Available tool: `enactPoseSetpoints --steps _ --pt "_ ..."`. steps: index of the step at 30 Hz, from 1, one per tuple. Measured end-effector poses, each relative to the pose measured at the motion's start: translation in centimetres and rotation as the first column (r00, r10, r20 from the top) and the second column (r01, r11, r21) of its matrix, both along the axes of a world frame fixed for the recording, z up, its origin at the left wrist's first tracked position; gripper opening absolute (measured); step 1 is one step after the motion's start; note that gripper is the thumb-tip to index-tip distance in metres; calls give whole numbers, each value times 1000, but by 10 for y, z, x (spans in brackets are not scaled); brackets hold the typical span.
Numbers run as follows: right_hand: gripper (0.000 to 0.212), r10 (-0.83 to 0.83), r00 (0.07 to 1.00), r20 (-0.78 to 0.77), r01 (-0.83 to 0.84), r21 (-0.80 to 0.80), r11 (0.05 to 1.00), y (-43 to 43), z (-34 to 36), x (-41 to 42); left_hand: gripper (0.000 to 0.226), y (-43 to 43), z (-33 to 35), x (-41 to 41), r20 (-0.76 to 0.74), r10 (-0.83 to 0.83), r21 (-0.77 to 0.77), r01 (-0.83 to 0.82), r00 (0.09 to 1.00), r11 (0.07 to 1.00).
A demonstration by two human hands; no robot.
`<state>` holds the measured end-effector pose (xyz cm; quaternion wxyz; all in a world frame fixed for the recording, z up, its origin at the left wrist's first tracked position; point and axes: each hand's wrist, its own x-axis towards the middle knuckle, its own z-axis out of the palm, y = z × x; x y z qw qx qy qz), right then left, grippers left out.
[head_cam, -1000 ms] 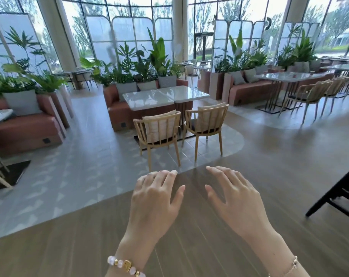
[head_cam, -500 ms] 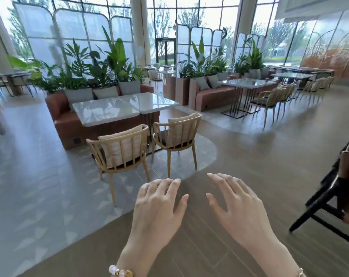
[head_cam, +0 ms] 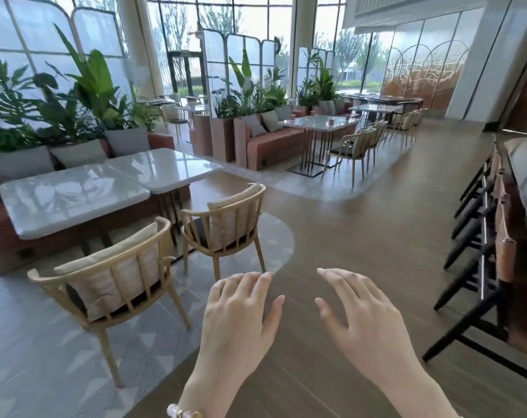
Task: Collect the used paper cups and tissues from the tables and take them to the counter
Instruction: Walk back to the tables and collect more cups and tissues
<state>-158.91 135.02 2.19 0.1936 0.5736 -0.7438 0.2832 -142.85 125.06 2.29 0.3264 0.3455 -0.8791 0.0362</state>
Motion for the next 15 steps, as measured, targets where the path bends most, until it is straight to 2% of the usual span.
enactPoseSetpoints --steps 5,9,15 --pt "45 -16 1000 8 16 10 1000 -83 -7 -48 41 -80 -11 -47 13 -4 -2 4 1000 1000" --pt "46 -23 999 22 23 -1 1000 -157 -8 -99 31 -155 -9 -97 20 -5 -24 5 1000 1000" --pt "45 -53 998 31 53 -24 998 -258 3 -184 36 -265 6 -186 33 -6 -40 7 999 999"
